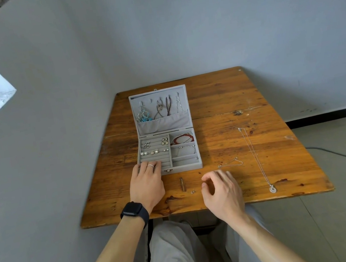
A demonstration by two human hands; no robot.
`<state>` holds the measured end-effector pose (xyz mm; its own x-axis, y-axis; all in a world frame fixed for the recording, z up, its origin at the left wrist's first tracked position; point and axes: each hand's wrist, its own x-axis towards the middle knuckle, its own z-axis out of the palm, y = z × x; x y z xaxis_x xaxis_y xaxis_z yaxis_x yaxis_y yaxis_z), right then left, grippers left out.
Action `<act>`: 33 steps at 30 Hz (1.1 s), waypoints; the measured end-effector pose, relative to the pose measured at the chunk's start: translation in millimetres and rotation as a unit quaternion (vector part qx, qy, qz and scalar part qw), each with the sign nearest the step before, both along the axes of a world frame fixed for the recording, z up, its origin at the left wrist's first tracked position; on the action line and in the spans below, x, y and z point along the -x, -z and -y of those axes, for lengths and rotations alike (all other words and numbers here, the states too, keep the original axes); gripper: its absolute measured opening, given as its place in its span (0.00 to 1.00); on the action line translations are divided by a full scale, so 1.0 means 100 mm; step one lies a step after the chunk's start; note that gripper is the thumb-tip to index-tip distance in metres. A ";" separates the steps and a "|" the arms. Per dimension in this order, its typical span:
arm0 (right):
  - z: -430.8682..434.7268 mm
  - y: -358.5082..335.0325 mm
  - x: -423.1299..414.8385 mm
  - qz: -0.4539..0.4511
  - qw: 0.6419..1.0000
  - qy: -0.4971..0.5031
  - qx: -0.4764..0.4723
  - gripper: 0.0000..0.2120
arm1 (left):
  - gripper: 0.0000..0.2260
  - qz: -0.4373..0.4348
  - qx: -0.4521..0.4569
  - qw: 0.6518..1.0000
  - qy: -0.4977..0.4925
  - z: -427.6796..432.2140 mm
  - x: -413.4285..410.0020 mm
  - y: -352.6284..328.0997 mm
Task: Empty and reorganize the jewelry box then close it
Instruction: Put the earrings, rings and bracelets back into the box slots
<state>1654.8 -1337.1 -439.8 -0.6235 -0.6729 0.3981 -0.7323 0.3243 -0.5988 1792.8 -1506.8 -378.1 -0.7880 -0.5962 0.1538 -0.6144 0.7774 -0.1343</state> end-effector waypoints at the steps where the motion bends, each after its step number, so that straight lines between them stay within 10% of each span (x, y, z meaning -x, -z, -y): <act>1: -0.01 -0.02 0.00 0.010 1.000 -0.008 -0.001 0.05 | 0.22 -0.002 0.000 1.000 -0.002 -0.01 0.01 0.00; 7: -0.29 -0.19 0.19 0.203 0.977 -0.052 0.049 0.10 | 0.22 -0.006 0.001 1.000 -0.015 -0.04 0.02 -0.06; 16: -1.36 -0.17 0.68 0.159 0.971 0.176 -0.024 0.07 | 0.20 -0.115 -0.088 0.983 0.115 -0.86 0.53 0.01; 26: -1.27 -0.18 0.64 0.085 0.970 0.196 -0.115 0.07 | 0.25 -0.031 -0.198 0.963 0.179 -1.72 1.00 0.54; 33: -1.31 -0.22 0.73 0.191 0.963 0.165 -0.090 0.03 | 0.24 -0.065 -0.264 0.951 0.147 -1.72 1.03 0.40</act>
<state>1581.6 -1206.5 -417.9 -0.8931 -0.4497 -0.0077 -0.3092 0.6262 -0.7157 1689.7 -1334.8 -418.3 -0.9270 -0.3751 0.0025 -0.3454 0.8561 0.3845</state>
